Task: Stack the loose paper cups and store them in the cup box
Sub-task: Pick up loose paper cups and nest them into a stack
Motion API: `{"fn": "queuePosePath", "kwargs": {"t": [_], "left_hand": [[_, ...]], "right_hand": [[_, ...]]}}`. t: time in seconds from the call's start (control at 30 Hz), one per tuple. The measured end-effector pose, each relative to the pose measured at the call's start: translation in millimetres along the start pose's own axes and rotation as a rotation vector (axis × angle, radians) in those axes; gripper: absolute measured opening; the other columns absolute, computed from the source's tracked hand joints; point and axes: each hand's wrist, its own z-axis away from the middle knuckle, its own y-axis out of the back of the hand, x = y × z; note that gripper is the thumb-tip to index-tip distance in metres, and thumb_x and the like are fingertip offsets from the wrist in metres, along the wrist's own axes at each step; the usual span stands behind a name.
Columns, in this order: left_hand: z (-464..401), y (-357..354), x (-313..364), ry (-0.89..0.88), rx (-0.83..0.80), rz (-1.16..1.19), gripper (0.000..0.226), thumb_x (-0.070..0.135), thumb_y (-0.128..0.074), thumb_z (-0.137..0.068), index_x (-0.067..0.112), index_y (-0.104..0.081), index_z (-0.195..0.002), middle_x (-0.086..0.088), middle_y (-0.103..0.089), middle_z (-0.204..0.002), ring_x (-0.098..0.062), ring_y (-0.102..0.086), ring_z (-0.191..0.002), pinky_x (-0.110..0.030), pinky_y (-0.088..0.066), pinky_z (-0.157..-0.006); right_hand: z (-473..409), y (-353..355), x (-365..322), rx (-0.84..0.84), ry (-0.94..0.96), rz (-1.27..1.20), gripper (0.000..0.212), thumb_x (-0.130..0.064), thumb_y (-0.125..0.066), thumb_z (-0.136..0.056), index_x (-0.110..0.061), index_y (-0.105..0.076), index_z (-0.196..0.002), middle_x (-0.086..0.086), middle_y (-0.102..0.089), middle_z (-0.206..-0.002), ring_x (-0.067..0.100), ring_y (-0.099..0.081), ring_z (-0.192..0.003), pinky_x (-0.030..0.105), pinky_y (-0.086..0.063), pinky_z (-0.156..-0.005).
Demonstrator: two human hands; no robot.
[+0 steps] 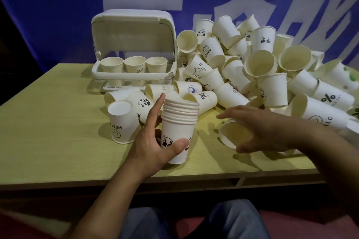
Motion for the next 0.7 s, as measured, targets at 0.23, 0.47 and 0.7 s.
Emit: {"fn": "queuePosePath", "kwargs": {"t": [0.23,0.47,0.7], "left_hand": [[0,0,2,0.014,-0.004,0.001,0.104,0.061,-0.075,-0.058,0.077,-0.011,-0.138,0.011,-0.052,-0.143,0.009,-0.063,-0.104,-0.009,-0.050,-0.077],[0,0,2,0.020,0.010,-0.005,0.103,0.061,-0.074,-0.056,0.078,-0.012,-0.137,0.020,-0.052,-0.138,0.013,-0.060,-0.104,-0.009,-0.048,-0.078],[1,0,1,0.036,0.010,-0.016,0.104,0.062,-0.073,-0.057,0.075,-0.011,-0.140,0.014,-0.053,-0.141,0.014,-0.060,-0.104,-0.005,-0.047,-0.075]], "right_hand": [[-6,-5,-6,0.091,-0.134,0.116,0.082,-0.077,-0.056,-0.075,-0.043,-0.031,-0.146,-0.008,-0.041,-0.148,0.024,-0.031,-0.134,0.044,-0.037,-0.104],[-9,-19,-5,0.189,-0.214,0.087,0.107,-0.098,-0.025,-0.059,-0.040,-0.019,-0.149,-0.001,-0.047,-0.145,0.027,-0.037,-0.131,0.047,-0.041,-0.097],[-5,-10,5,-0.022,-0.017,-0.006,0.127,-0.058,-0.086,-0.058,-0.054,0.002,-0.149,-0.014,-0.019,-0.158,0.015,-0.012,-0.146,0.049,-0.021,-0.119]]}}
